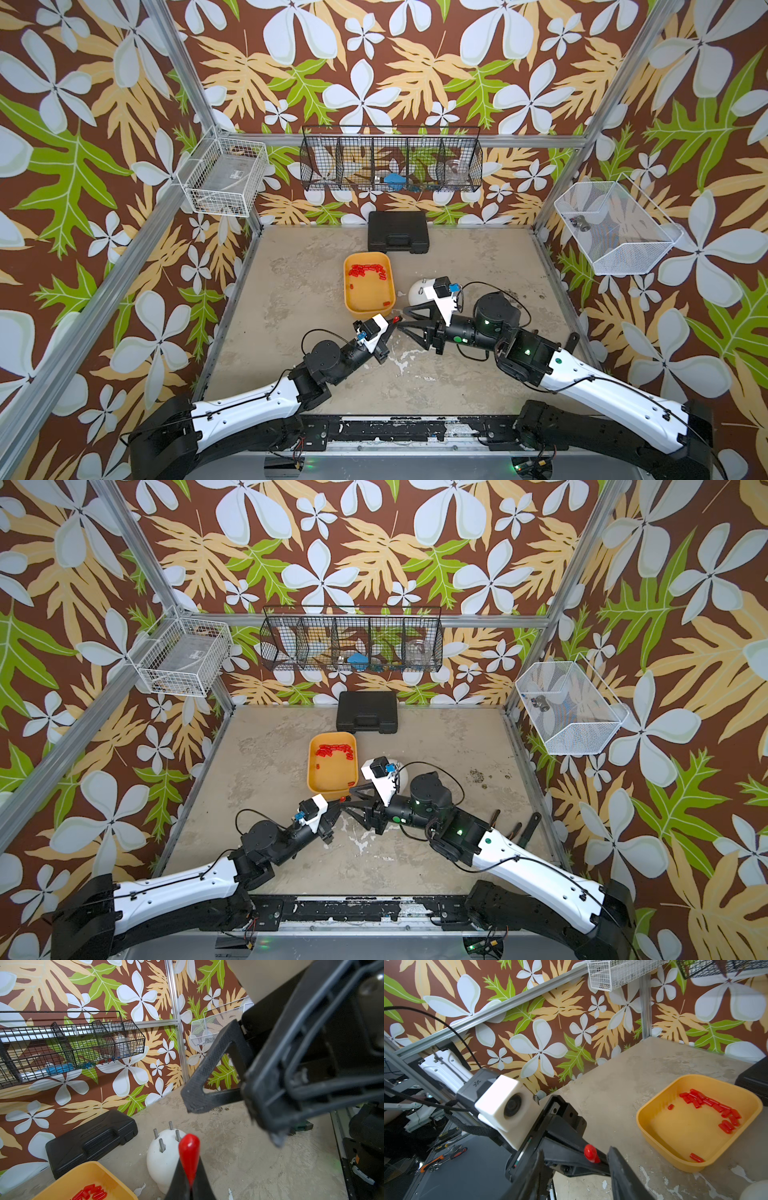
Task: Cover the protruding screws with screw protection sleeves
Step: Pick up the screw protection sleeve from the center of the board.
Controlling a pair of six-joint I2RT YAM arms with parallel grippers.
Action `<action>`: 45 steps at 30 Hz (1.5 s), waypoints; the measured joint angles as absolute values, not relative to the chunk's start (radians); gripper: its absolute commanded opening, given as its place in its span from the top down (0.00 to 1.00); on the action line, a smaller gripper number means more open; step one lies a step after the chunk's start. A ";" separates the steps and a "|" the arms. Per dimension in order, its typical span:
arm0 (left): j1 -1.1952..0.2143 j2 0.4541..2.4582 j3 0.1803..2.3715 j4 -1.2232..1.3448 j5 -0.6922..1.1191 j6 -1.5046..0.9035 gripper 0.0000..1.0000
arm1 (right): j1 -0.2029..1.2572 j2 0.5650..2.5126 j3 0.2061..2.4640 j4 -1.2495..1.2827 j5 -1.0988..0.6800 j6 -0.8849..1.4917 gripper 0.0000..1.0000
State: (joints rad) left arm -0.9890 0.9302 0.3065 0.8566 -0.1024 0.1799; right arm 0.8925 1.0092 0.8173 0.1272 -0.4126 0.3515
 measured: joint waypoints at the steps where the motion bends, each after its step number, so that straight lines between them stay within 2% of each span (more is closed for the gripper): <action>1: -0.989 0.930 0.307 0.857 -0.100 0.179 1.00 | 0.891 1.015 0.818 0.127 -0.422 0.350 0.56; 7: -0.989 0.927 0.306 0.856 -0.096 0.176 1.00 | 0.890 1.040 0.817 0.134 -0.462 0.344 0.62; 12: -0.989 0.919 0.306 0.861 -0.088 0.175 1.00 | 0.884 1.049 0.819 0.148 -0.462 0.336 0.80; 19: -0.989 0.916 0.306 0.865 -0.076 0.172 1.00 | 0.878 1.051 0.822 0.149 -0.458 0.333 0.87; 23: -0.989 0.917 0.306 0.865 -0.074 0.168 1.00 | 0.878 1.051 0.822 0.150 -0.459 0.330 1.00; 35: -0.989 0.921 0.306 0.876 -0.062 0.169 1.00 | 0.872 1.040 0.822 0.146 -0.472 0.329 1.00; 36: -0.989 0.921 0.306 0.878 -0.062 0.169 0.95 | 0.871 1.039 0.822 0.146 -0.475 0.329 1.00; 38: -0.989 0.921 0.306 0.879 -0.060 0.170 0.72 | 0.867 1.037 0.822 0.144 -0.479 0.329 1.00; 41: -0.989 0.921 0.301 0.878 -0.060 0.170 0.51 | 0.862 1.031 0.823 0.157 -0.492 0.329 1.00; 43: -0.989 0.921 0.296 0.878 -0.066 0.170 0.44 | 0.860 1.027 0.825 0.165 -0.493 0.334 1.00; 45: -0.989 0.922 0.294 0.872 -0.073 0.180 0.44 | 0.860 1.025 0.824 0.170 -0.493 0.337 1.00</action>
State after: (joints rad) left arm -0.9886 0.9222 0.2943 0.8722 -0.0731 0.1802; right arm 0.8597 1.0252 0.8242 0.1699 -0.4934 0.3370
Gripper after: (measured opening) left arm 0.565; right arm 0.049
